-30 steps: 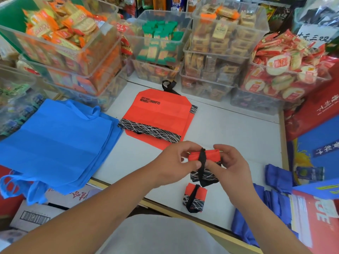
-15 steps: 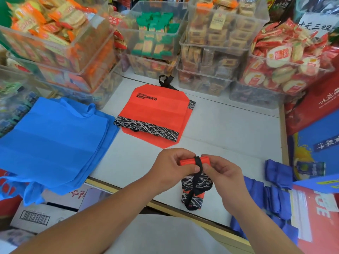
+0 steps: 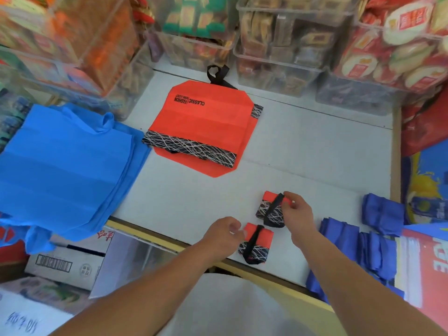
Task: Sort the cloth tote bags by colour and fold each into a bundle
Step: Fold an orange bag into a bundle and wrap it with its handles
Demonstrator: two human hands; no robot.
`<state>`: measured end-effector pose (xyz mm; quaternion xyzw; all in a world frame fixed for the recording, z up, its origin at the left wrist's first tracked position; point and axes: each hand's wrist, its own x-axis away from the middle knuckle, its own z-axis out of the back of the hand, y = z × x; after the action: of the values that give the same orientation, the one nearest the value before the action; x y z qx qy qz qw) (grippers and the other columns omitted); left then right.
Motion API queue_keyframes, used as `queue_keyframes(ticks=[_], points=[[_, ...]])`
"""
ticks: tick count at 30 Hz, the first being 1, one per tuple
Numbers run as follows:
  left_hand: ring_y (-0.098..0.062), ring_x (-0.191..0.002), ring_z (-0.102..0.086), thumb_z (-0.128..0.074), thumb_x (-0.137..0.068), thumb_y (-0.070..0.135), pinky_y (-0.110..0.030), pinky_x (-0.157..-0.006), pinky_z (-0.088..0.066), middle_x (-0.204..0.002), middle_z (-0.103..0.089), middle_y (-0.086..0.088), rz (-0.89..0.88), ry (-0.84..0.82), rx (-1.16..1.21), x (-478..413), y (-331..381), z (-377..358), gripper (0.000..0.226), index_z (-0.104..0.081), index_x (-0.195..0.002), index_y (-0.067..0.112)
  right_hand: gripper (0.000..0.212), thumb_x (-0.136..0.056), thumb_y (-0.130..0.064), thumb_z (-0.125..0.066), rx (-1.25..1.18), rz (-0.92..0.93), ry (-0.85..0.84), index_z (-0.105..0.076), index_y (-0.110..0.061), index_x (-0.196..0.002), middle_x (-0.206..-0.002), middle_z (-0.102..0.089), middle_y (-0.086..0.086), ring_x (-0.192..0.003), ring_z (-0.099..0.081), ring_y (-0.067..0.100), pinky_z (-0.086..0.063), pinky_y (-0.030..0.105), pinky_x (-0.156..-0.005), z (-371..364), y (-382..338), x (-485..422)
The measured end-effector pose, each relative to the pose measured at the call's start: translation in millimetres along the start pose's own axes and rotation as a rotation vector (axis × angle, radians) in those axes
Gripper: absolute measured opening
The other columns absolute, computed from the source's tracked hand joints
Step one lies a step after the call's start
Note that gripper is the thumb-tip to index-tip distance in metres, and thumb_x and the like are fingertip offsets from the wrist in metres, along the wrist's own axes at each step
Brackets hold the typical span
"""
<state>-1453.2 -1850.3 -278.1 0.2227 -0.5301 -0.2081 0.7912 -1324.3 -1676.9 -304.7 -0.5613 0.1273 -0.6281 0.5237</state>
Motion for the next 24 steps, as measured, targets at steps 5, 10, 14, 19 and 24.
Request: queue_keyframes(ticks=[5,10,14,19,24], points=[[-0.017,-0.113,-0.061,-0.068,-0.092,0.043,-0.03,-0.099,-0.047,-0.123,-0.063,0.002,0.088,0.014,-0.001,-1,-19,-28,0.047,-0.056,-0.132,0.022,0.05,-0.093,-0.04,-0.064,0.278,0.116,-0.088,-0.057,-0.027,-0.141,-0.128,-0.057,0.005,-0.108,-0.06,0.016,-0.05,0.034,-0.097,-10,12,-5],[-0.011,-0.088,-0.066,-0.072,-0.088,0.034,-0.026,-0.082,-0.052,-0.097,-0.07,0.007,0.02,0.082,0.014,-6,-21,-49,0.032,-0.064,-0.116,0.021,0.063,-0.088,-0.047,-0.068,0.539,0.189,-0.148,-0.047,-0.033,-0.146,-0.136,-0.049,0.0,-0.115,-0.054,0.016,-0.048,0.031,-0.092,-6,24,8],[-0.011,-0.088,-0.065,-0.073,-0.088,0.034,-0.025,-0.081,-0.051,-0.096,-0.07,0.006,-0.01,0.093,0.06,-8,-17,-64,0.029,-0.065,-0.112,0.02,0.07,-0.091,-0.034,-0.069,0.499,0.201,-0.138,-0.039,-0.03,-0.154,-0.136,-0.054,-0.006,-0.123,-0.054,0.017,-0.045,0.029,-0.099,5,33,11],[-0.014,-0.1,-0.063,-0.07,-0.091,0.042,-0.027,-0.091,-0.05,-0.108,-0.066,0.004,0.041,0.064,0.126,-3,-20,-54,0.038,-0.06,-0.121,0.02,0.06,-0.091,-0.035,-0.069,0.404,0.128,-0.102,-0.047,-0.036,-0.147,-0.13,-0.061,-0.006,-0.114,-0.06,0.016,-0.052,0.041,-0.1,15,32,20],[-0.012,-0.102,-0.059,-0.065,-0.096,0.036,-0.025,-0.094,-0.046,-0.11,-0.062,0.004,0.026,0.099,0.115,-1,-28,-10,0.035,-0.061,-0.125,0.017,0.071,-0.089,-0.037,-0.07,0.358,0.053,-0.099,-0.036,-0.042,-0.152,-0.121,-0.059,-0.001,-0.096,-0.06,0.007,-0.051,0.022,-0.075,4,31,28]])
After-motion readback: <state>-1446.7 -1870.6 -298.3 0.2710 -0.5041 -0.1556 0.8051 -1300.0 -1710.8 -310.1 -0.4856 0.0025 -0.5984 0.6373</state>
